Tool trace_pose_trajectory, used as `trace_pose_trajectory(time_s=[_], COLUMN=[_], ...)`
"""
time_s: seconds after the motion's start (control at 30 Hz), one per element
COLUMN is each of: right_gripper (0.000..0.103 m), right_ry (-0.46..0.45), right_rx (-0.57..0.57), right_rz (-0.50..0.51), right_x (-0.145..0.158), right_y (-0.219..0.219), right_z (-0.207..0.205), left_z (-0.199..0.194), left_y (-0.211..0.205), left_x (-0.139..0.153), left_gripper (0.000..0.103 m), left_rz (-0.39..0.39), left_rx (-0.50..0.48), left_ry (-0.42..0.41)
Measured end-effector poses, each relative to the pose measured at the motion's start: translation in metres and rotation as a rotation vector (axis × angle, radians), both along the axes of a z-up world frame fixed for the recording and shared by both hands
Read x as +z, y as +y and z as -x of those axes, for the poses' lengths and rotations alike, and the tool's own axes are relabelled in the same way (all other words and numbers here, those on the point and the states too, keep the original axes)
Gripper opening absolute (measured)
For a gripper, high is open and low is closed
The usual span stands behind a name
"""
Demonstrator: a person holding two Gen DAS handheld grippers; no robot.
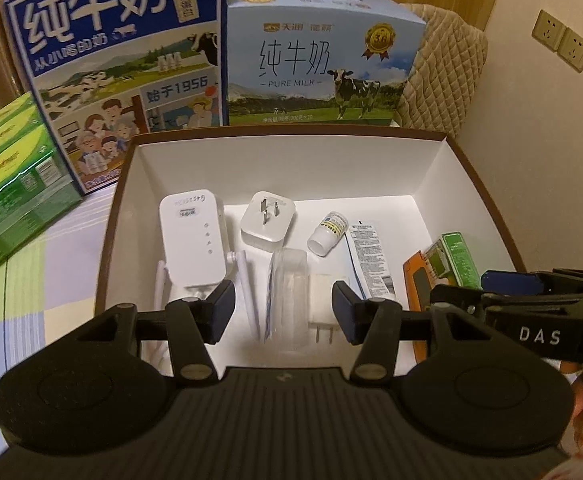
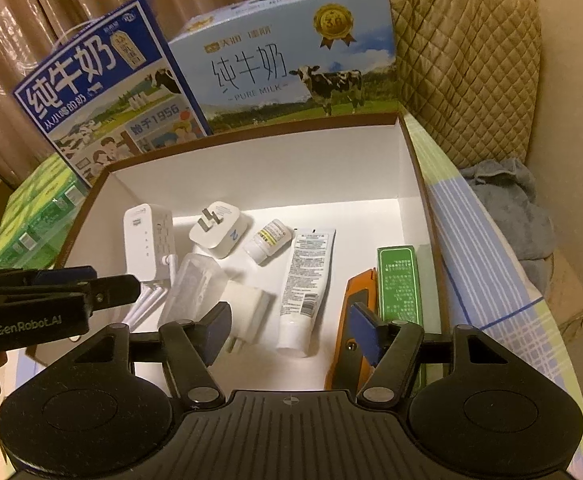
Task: Organize rigid objects
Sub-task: 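Withdraw both open tools from the box back over the table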
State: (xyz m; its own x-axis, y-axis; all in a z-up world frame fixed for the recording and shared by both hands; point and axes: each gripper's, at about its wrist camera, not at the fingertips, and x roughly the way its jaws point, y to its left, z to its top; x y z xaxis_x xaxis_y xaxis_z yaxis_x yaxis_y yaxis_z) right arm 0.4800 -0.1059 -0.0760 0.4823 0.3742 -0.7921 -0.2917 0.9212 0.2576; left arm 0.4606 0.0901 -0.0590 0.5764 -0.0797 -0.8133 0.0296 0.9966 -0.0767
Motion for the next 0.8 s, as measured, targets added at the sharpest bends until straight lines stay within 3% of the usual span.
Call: trace_pose_trajectory(time_s=[0.43, 0.8], right_gripper=[0.063, 0.063], right_ry=[-0.064, -0.074], right_rx=[0.046, 0.091], right_rz=[-0.031, -0.037], right_x=[0.028, 0.036], right_y=[-0.012, -0.023], right_z=[0.057, 0.112], left_z=[0.072, 0.138], left_y=[0.003, -0.001], left_x=[0.032, 0.034], left_gripper=[0.054, 0.054], left_rz=[0.006, 0.010], left_rx=[0.029, 0.046], left_ry=[-0.055, -0.047])
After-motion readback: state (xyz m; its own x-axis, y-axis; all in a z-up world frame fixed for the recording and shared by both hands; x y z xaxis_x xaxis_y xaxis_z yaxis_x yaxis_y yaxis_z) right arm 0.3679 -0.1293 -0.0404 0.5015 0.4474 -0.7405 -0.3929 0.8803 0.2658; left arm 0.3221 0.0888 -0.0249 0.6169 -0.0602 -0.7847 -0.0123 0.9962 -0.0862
